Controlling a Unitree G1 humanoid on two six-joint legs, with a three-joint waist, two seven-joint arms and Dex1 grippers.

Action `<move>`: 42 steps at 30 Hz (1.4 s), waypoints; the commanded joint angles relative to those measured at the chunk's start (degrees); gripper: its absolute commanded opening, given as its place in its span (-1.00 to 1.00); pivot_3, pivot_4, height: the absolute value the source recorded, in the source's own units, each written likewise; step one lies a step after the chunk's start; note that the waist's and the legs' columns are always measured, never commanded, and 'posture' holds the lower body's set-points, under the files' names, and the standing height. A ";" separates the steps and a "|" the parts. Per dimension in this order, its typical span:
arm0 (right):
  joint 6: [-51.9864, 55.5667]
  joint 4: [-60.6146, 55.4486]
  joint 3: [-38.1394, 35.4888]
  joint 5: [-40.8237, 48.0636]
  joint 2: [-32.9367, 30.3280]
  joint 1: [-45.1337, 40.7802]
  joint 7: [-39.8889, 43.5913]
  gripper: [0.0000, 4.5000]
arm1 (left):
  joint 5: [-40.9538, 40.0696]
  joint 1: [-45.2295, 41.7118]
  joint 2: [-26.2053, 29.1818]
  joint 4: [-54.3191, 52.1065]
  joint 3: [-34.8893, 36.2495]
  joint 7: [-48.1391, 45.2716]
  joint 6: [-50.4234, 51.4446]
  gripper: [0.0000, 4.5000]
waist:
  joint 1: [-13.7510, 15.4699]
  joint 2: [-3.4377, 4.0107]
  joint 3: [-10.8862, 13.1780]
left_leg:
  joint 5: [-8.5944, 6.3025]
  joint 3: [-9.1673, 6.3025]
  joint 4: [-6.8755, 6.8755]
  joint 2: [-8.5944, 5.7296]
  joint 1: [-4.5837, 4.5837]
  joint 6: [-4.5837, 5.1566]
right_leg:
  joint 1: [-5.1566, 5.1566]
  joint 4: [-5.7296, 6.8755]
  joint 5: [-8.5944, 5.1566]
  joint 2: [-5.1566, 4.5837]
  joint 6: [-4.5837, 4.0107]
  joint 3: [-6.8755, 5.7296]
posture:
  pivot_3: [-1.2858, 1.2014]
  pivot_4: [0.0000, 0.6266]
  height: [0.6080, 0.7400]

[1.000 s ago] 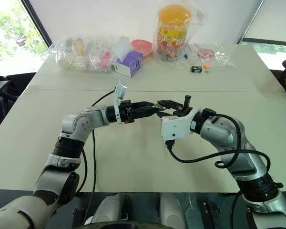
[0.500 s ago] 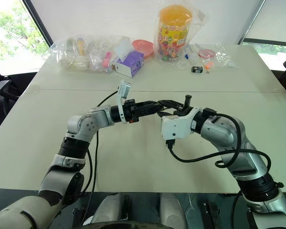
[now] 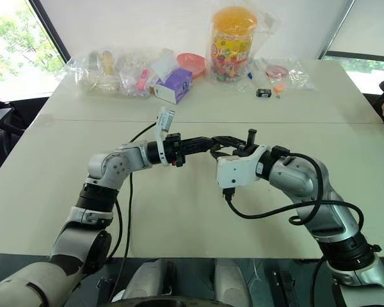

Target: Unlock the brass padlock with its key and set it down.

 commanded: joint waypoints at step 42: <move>36.75 -9.01 -6.13 31.36 -0.71 2.00 2.30 -0.99 | 4.49 -5.76 7.21 0.73 -4.45 -15.96 -5.47 -1.00 | 0.00 0.02 0.01 | 0.00 -0.03 -0.08 0.01 -0.69 0.01 | -0.65 -0.08 0.01 -0.02 0.02 -0.05 | 0.03 -0.52 0.92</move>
